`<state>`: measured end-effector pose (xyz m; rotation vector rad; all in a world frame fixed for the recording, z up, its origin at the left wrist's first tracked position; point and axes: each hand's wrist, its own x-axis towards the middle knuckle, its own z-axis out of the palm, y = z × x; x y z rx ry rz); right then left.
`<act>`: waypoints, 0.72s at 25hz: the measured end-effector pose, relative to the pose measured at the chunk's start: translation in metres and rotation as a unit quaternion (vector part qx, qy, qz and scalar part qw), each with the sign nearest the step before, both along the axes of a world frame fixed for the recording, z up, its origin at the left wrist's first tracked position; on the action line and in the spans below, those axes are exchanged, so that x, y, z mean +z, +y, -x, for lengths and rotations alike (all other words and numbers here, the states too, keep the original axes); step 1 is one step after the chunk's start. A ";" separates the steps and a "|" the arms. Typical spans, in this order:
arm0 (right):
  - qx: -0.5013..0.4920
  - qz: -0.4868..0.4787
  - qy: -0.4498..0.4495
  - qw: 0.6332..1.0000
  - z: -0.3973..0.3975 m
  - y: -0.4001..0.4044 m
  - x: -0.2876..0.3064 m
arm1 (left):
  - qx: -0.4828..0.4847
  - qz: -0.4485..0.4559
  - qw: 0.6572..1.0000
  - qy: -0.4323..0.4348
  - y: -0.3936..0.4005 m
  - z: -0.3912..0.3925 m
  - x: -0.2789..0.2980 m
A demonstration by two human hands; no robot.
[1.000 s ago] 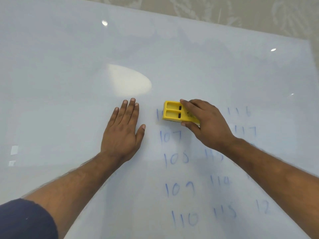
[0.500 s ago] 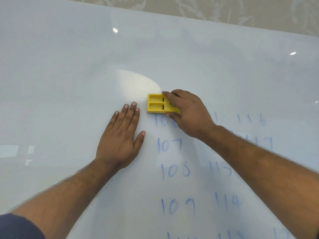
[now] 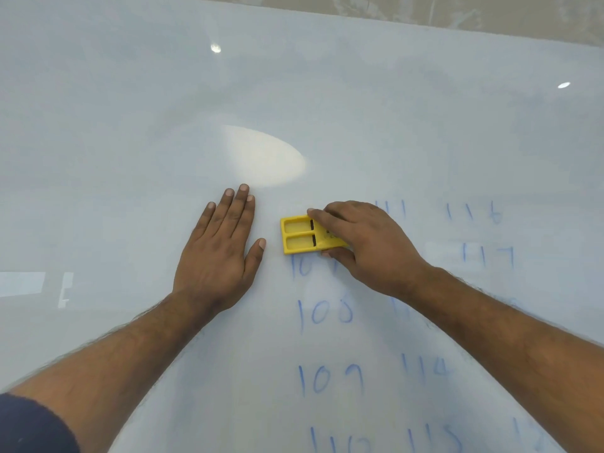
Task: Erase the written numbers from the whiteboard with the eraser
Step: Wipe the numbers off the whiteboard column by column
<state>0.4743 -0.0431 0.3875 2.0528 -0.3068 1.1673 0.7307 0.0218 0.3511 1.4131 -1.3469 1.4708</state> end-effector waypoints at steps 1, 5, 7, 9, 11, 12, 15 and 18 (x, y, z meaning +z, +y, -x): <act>-0.005 -0.003 -0.011 1.000 0.002 0.001 0.005 | -0.001 0.003 1.000 -0.001 -0.001 -0.001 0.000; -0.005 -0.018 -0.057 0.998 -0.012 0.010 0.035 | -0.006 0.006 1.000 -0.005 -0.003 -0.004 -0.001; 0.002 -0.024 -0.067 0.997 -0.023 0.015 0.044 | -0.008 0.007 1.000 -0.006 -0.003 -0.003 0.000; 0.012 -0.029 -0.075 0.997 -0.028 0.018 0.040 | -0.013 0.007 1.000 -0.007 -0.002 -0.002 -0.001; 0.015 -0.027 -0.065 0.997 -0.028 0.019 0.024 | -0.018 0.015 1.000 -0.007 -0.003 -0.002 -0.002; 0.012 -0.027 -0.058 0.998 -0.026 0.019 0.013 | -0.018 0.018 1.000 -0.008 -0.003 -0.002 -0.004; 0.001 -0.035 -0.044 0.998 -0.017 0.017 -0.019 | -0.023 0.030 0.999 -0.008 -0.004 0.000 -0.008; -0.013 -0.041 -0.018 0.999 -0.005 0.014 -0.036 | -0.026 0.033 0.999 -0.008 -0.004 0.001 -0.011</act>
